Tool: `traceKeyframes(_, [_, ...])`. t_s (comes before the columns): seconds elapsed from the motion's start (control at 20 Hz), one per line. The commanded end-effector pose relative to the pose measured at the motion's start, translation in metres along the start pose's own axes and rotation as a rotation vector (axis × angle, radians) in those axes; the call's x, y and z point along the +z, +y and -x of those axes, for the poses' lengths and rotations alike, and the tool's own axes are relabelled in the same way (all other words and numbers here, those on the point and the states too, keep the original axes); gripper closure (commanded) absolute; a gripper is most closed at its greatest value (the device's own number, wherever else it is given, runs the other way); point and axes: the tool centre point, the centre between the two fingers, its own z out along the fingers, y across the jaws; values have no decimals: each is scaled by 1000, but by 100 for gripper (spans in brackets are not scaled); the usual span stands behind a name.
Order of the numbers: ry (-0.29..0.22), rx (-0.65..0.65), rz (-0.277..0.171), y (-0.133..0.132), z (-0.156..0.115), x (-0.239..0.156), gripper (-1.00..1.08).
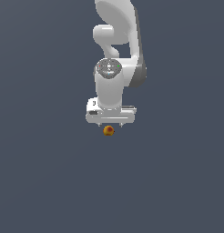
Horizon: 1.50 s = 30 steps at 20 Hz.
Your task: Pick up the object and move it to a goal position.
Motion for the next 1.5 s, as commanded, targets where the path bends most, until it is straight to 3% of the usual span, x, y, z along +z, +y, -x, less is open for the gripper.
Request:
traceKeyframes(0.0, [0,0,0,0,0,0,-92])
traceKeyframes(0.9, [2,-61,-3,-7,-2,-8,-92])
traceKeyframes(1.45, [3,-238,3,-3,4,3,-92])
